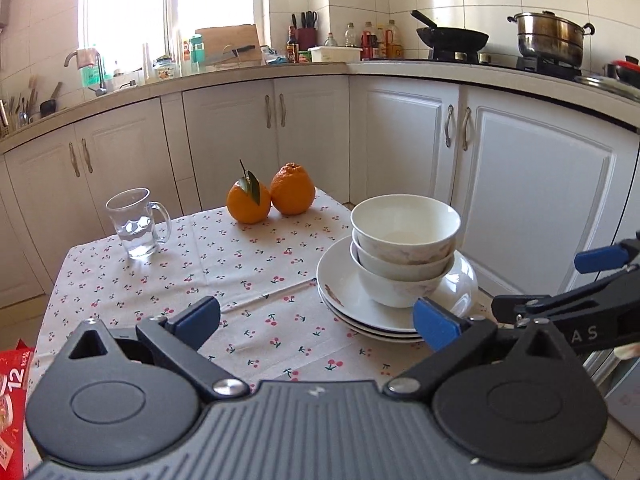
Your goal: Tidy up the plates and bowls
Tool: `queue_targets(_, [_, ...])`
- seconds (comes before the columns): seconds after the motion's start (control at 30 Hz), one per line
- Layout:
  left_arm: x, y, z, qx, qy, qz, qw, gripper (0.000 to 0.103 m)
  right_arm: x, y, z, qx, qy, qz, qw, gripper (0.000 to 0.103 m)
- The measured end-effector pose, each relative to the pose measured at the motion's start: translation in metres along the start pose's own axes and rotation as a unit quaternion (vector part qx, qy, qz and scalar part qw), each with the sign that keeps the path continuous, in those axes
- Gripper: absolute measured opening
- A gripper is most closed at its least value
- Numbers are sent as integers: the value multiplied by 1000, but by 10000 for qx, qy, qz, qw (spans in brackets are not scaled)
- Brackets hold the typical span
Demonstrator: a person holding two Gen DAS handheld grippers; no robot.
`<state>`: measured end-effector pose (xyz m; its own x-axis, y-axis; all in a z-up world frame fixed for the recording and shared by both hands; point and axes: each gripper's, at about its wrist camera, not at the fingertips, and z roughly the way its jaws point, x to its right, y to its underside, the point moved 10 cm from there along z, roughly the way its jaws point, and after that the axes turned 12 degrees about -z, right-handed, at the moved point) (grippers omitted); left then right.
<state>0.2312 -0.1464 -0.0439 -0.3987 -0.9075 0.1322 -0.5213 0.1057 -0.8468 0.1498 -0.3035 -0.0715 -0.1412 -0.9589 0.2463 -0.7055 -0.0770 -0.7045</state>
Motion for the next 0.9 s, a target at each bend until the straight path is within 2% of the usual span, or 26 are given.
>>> queue_targets(0.13, [-1,-1,-23,127,-204,-18,9997,102,-3,2,-30,215,244,125,9994,103])
queue_targets(0.27, [-1,-3,-41,207,-251,-102,9994,102,-5,2,-58,411,402,119,9983,103])
queue_targets(0.43, [-5,-1,-53,235,-340,-204,9989,102,-6,1,-77,585,460,152,9971,103])
queue_targets(0.9, [-8,0,-62,341,-542,-270,9976,102,-9,3,-88,675,470,223,9964,103])
